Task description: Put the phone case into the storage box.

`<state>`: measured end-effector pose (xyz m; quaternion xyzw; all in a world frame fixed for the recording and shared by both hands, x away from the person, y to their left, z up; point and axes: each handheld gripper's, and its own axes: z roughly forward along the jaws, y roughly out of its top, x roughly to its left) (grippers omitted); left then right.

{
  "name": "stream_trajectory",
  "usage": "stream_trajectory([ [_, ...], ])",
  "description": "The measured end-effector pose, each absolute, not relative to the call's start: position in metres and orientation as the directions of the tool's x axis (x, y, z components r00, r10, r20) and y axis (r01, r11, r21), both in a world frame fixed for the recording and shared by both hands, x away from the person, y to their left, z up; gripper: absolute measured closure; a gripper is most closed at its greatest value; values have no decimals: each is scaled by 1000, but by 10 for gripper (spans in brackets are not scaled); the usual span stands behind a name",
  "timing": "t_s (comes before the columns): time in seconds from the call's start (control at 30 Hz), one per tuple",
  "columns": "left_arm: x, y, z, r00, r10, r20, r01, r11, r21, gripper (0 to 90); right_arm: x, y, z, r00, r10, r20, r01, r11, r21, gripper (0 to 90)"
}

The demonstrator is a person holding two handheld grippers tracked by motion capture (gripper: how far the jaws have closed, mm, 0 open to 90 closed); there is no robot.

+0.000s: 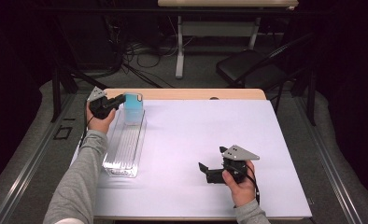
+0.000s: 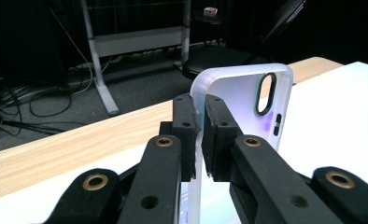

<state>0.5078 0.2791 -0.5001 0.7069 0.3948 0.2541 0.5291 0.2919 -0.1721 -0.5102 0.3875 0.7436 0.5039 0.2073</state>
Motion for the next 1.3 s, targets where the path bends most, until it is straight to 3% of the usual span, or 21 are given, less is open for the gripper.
stream_trajectory([
  [0.8, 511, 290, -504, 507, 854, -118, 346, -75, 935, 828, 292, -171, -511, -618, 781, 86, 370, 193, 909, 29],
  [1.0, 511, 291, -504, 499, 858, -124, 345, -66, 936, 781, 292, -170, -511, -619, 780, 87, 371, 194, 908, 30],
  [1.3, 509, 292, -502, 494, 859, -135, 349, -54, 935, 619, 292, -170, -511, -620, 780, 86, 369, 193, 909, 31],
])
